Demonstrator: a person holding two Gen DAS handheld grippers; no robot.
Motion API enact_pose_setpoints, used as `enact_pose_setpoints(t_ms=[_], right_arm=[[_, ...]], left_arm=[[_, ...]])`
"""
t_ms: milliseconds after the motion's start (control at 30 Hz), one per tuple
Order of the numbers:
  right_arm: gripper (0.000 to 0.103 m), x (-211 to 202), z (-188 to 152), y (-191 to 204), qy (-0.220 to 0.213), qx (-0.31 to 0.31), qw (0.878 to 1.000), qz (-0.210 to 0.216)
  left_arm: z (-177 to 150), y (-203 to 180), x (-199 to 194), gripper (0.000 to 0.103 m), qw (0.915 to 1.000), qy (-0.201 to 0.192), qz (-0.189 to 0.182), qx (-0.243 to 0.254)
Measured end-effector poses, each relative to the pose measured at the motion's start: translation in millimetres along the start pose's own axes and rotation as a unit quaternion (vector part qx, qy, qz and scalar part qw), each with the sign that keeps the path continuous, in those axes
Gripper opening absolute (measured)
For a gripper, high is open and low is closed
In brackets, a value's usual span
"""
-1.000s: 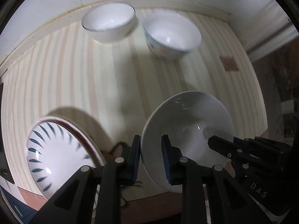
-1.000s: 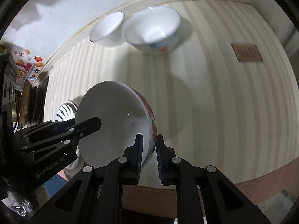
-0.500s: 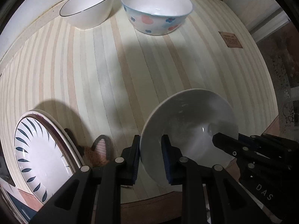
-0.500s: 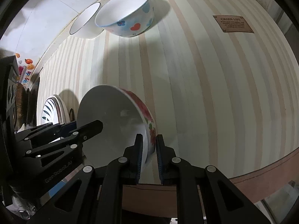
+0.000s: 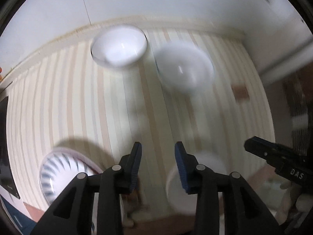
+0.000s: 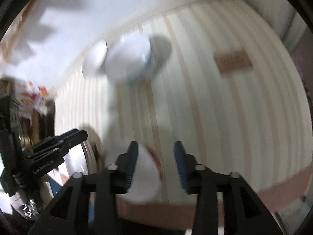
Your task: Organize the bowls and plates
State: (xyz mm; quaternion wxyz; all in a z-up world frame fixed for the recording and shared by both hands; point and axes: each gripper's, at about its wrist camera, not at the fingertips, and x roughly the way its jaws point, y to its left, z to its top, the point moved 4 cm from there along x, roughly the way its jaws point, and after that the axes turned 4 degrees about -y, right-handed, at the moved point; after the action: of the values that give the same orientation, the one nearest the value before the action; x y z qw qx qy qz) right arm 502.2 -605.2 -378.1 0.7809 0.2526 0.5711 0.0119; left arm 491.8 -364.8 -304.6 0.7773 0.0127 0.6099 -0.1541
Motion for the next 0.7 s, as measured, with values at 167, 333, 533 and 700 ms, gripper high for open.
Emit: enact_pose_setpoints(t_ms=[167, 333, 533, 700], right_arm=[[0.043, 32, 71, 7, -0.036, 0.012, 0.999, 0.001], [0.042, 78, 109, 8, -0.022, 0.026, 0.999, -0.002], [0.012, 116, 121, 8, 0.003, 0.018, 1.0, -0.022], [0.012, 118, 119, 17, 0.005, 0.006, 0.999, -0.039]], left_arm=[[68, 4, 35, 0.033, 0.9995, -0.003, -0.01, -0.03], [100, 4, 78, 0.033, 0.9991, 0.027, -0.009, -0.03], [108, -5, 95, 0.016, 0.9996, 0.029, -0.002, -0.005], [107, -4, 89, 0.016, 0.9997, 0.023, -0.006, -0.002]])
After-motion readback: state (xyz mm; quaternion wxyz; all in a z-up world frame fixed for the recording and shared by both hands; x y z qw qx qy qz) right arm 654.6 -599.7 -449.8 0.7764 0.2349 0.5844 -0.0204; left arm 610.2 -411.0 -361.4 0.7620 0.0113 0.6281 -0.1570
